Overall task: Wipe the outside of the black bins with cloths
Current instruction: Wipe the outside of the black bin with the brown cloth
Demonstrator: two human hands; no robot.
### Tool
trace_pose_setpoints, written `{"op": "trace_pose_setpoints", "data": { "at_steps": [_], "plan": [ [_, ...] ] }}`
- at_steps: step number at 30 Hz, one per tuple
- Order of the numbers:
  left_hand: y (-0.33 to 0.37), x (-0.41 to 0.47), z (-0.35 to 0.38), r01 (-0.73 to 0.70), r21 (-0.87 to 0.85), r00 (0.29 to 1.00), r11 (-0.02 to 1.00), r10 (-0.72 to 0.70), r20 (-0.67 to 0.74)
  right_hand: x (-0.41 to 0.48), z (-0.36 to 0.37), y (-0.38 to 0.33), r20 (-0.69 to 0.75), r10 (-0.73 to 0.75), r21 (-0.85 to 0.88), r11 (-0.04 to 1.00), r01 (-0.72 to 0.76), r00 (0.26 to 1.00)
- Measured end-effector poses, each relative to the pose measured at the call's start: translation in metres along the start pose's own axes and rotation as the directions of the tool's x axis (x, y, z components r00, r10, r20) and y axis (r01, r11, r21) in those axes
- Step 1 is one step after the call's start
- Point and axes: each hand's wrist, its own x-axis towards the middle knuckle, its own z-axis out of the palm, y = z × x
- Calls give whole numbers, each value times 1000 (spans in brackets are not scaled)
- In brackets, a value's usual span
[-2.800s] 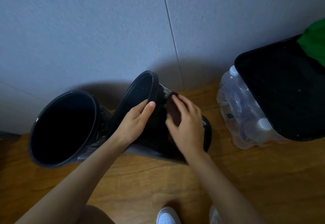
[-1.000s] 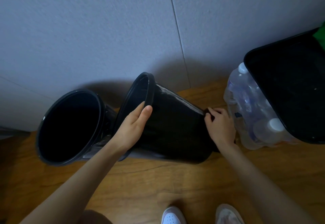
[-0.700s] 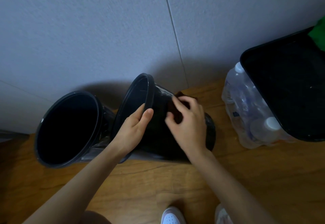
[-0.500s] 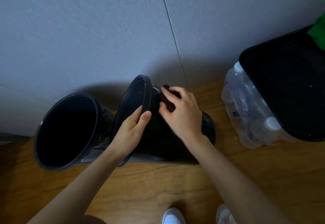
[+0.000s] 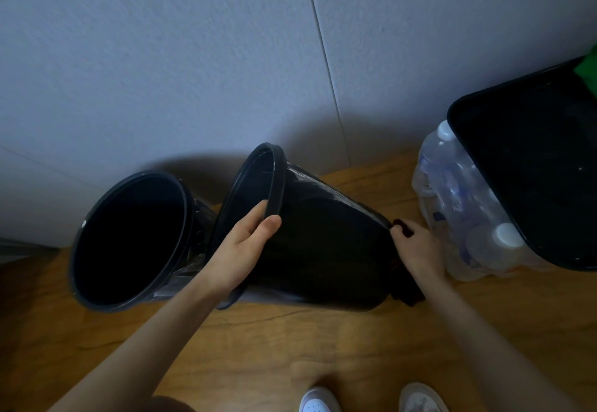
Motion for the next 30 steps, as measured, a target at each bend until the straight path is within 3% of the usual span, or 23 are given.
{"op": "trace_pose_setpoints", "data": {
  "at_steps": [6,11,15,20,22,24,26,30],
  "plan": [
    [9,28,0,237,20,971,971,-235,-48,-11,5,2,-76,-108,55,992,112,991],
    [16,22,0,58,100,993,993,-48,-107,-17,-1,2,-138,-180,84,978,192,974],
    [18,24,-1,9,157,987,988,16,-158,-23,-14,-18,-229,-262,192,932,308,937],
    [17,23,5,-41,218,992,975,66,-107,-37,-30,-69,-194,-392,486,758,435,899],
    [15,24,9,-48,261,994,964,72,-85,-41,-29,-87,-131,-379,705,614,355,916],
    [15,24,10,-55,284,994,957,79,-76,-43,-22,-93,-57,-358,805,536,255,932],
    [16,25,9,-52,278,994,959,77,-80,-41,-14,-85,-40,-356,746,611,265,934],
    [15,24,7,-45,268,996,962,65,-67,-37,-5,-62,27,-467,468,787,402,884]
  ]
}}
